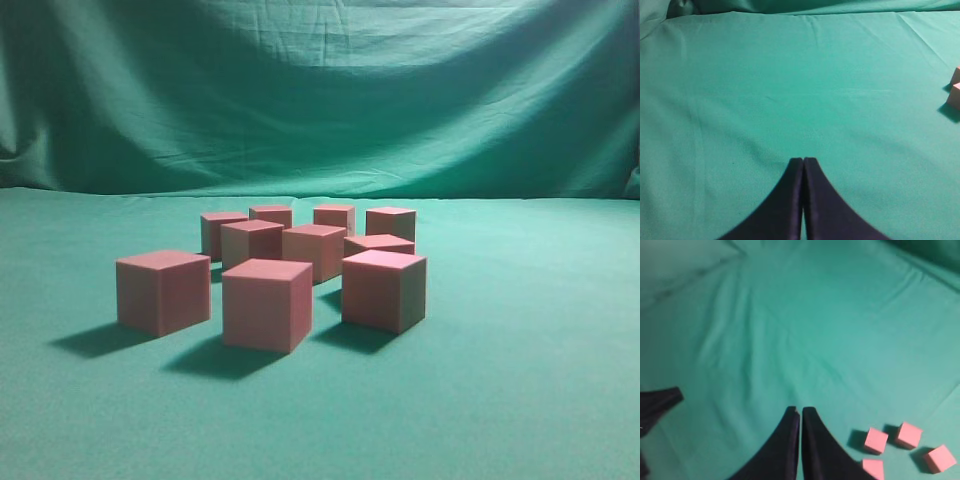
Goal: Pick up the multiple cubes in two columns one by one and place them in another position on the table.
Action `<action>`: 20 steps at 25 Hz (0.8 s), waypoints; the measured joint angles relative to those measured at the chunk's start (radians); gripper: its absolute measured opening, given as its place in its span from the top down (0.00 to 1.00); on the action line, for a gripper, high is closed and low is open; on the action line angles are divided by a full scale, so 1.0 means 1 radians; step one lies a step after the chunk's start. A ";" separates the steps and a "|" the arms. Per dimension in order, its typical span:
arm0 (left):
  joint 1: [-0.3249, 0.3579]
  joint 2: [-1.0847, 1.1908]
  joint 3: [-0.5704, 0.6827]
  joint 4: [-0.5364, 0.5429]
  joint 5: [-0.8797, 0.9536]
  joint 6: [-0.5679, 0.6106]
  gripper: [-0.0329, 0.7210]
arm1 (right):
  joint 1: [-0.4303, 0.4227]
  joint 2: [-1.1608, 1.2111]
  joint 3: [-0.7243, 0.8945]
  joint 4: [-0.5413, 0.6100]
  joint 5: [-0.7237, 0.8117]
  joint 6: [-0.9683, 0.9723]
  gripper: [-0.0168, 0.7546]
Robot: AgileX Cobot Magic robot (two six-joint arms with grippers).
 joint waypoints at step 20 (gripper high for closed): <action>0.000 0.000 0.000 0.000 0.000 0.000 0.96 | 0.000 -0.579 -0.007 0.049 0.362 -0.257 0.98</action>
